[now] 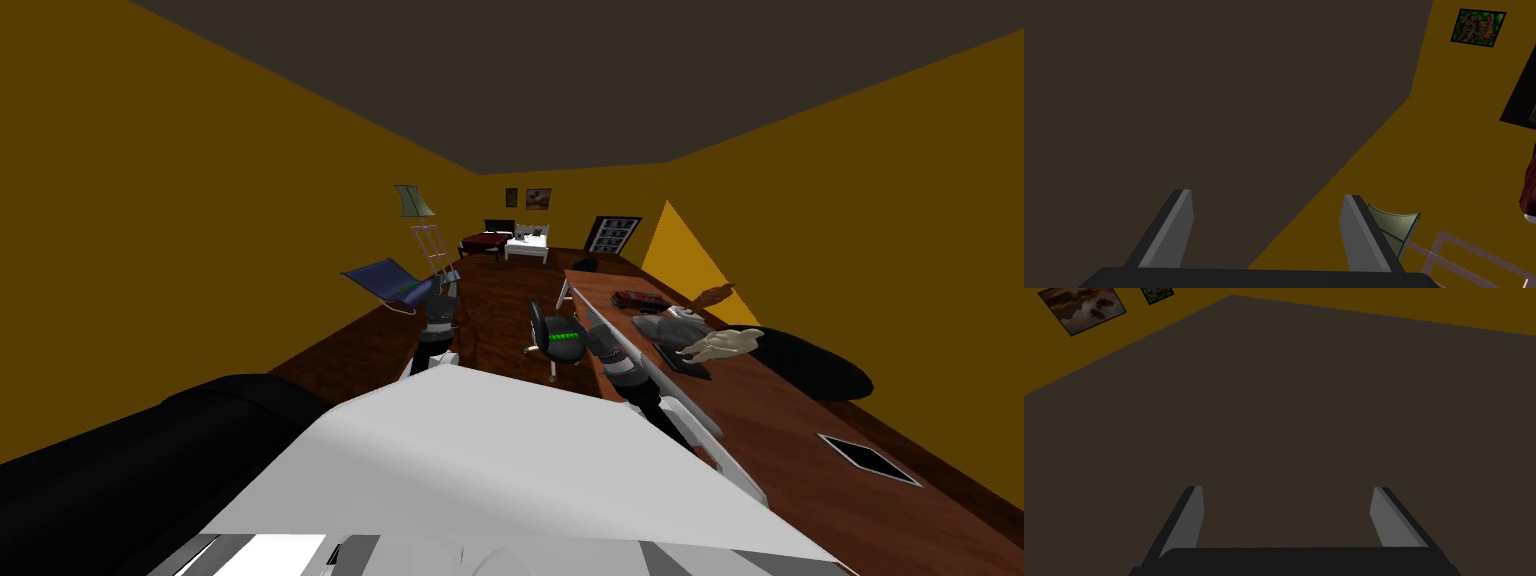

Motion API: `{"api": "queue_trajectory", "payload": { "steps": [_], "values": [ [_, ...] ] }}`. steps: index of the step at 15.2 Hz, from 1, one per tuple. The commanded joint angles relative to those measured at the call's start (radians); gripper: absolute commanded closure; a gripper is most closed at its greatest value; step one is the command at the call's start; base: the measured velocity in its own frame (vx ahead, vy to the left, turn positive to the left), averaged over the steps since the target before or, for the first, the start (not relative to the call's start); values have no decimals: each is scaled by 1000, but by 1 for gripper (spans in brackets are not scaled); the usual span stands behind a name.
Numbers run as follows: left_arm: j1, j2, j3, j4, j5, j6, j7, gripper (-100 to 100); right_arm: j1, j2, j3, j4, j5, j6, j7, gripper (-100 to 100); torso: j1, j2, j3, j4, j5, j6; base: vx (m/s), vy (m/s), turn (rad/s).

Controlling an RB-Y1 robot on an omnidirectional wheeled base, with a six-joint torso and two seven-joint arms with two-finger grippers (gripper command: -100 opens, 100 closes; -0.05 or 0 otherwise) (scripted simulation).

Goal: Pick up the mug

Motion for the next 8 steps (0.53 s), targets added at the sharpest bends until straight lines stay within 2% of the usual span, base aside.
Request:
{"api": "queue_trajectory", "payload": {
  "steps": [1,3,4,8],
  "values": [
    [0,0,0,0,0,0,0,0,0,0,0,0,0,0,0,-100,0,0,0,0,0,0,2,5,-15],
    [0,0,0,0,0,0,0,0,0,0,0,0,0,0,0,-100,1,0,0,0,0,0,2,4,-11],
    [0,0,0,0,0,0,0,0,-8,8,-2,28,13,-4,5,-100,1,0,0,0,0,0,-79,80,274],
    [-1,0,0,0,0,0,0,0,-15,17,3,94,50,-19,21,-100,12,14,8,3,2,-1,-220,153,363]
  ]
}}
